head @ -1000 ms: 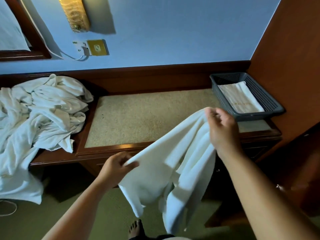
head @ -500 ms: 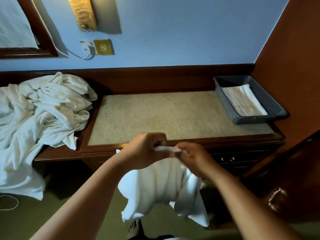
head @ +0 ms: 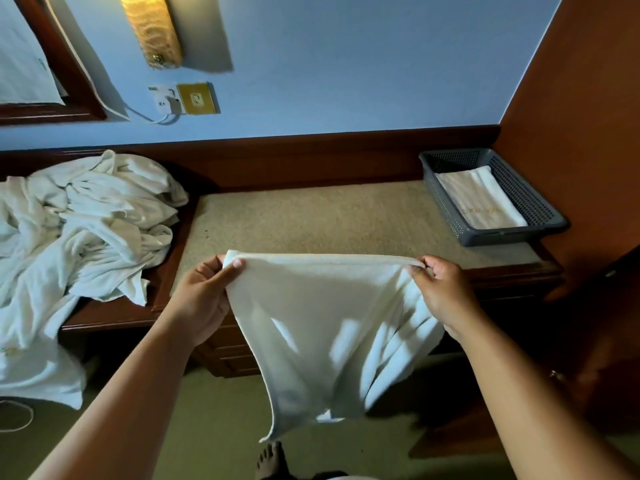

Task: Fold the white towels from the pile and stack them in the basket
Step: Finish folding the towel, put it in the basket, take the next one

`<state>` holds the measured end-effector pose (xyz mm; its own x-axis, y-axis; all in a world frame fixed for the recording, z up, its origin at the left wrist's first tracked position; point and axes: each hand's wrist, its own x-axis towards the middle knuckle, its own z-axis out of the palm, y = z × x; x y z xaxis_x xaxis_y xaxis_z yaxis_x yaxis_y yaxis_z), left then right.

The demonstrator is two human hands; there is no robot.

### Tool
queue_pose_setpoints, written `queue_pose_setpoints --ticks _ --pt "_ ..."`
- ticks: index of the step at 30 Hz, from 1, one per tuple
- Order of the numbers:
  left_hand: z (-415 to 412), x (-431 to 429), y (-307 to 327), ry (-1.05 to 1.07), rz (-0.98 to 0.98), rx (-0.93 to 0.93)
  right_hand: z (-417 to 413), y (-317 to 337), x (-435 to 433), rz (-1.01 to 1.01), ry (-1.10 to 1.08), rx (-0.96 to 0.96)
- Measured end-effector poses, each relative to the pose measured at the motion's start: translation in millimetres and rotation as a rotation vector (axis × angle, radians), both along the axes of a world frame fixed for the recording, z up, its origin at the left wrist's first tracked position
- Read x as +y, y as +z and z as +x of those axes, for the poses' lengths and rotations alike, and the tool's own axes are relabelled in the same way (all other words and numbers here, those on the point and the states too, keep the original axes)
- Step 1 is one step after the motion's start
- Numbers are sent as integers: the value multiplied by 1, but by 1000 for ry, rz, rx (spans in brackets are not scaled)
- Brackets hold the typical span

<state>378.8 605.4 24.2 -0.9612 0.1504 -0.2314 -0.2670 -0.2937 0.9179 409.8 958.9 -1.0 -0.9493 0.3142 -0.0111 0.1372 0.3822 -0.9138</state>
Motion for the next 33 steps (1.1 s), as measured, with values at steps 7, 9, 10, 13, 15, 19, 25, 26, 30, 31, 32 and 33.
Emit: queue_pose_setpoints --ticks 7,9,10,13,15,19,25,26,30,31,32,33 --pt "-1 27 8 180 -82 104 5 2 -20 -355 13 -188" --pt "3 38 6 199 -143 136 12 16 -29 -511 52 -206" --pt "5 44 5 197 -162 142 15 23 -33 -579 78 -187" --pt "14 63 5 184 -165 142 22 48 -43 -686 193 -108" --pt "19 75 8 168 -187 160 26 62 -49 -678 279 -67" --pt "27 95 20 124 -127 188 28 75 -57 -602 374 -5" --pt "25 97 33 137 -83 209 23 77 -71 -269 308 151" --pt "25 96 34 138 -88 215 22 77 -73 -207 304 179" --pt "27 94 32 132 -160 255 18 81 -79 54 369 341" --pt "27 93 31 117 -181 265 16 83 -80 152 398 412" --pt "29 93 30 100 -190 267 14 84 -82 239 424 473" --pt "30 92 29 86 -190 265 11 86 -83 297 443 512"
